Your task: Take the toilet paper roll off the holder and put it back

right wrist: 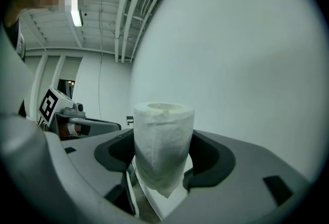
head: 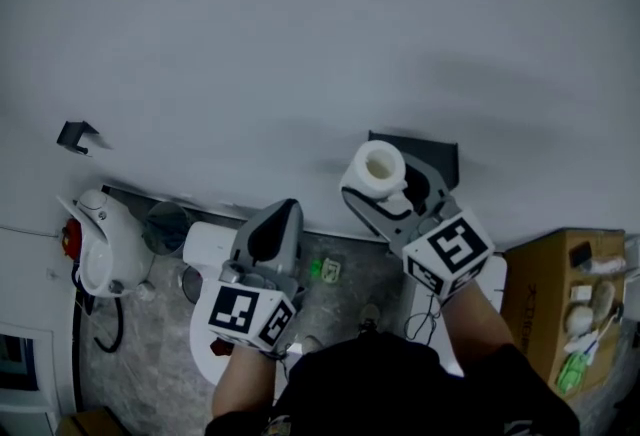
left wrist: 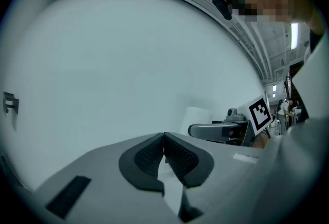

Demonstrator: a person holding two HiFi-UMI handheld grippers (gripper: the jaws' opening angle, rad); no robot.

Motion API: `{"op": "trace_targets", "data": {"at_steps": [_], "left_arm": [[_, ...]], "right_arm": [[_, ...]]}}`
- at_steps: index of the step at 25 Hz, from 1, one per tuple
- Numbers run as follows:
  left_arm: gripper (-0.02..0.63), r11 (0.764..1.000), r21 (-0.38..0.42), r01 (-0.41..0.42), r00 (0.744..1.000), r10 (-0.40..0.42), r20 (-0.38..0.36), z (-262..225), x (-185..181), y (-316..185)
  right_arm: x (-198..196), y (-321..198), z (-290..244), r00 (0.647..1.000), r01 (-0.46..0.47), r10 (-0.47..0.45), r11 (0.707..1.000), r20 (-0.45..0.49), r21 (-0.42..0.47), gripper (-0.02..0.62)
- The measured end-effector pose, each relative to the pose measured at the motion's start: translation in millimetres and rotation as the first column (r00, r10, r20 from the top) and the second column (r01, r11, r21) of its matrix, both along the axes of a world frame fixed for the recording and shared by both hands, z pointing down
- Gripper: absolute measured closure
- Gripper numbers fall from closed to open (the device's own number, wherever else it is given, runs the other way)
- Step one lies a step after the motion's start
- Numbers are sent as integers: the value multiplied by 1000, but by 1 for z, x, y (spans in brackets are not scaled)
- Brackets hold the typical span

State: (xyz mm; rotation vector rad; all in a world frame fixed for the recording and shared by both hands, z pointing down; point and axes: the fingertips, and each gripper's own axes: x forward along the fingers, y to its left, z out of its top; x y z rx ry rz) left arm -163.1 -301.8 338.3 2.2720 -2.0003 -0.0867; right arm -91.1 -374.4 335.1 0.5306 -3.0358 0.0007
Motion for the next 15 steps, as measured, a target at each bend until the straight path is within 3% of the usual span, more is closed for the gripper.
{"op": "trace_targets", "data": {"at_steps": [9, 15], "left_arm": [[601, 996, 2, -94, 995, 94, -38, 12, -45, 63], [601, 970, 21, -240, 968, 241, -68, 15, -34, 108]], "right_arm": [[-41, 70, 14, 995, -93, 91, 995, -42, -32, 287], [-29, 124, 15, 971, -224, 224, 975, -82, 7, 287]]}}
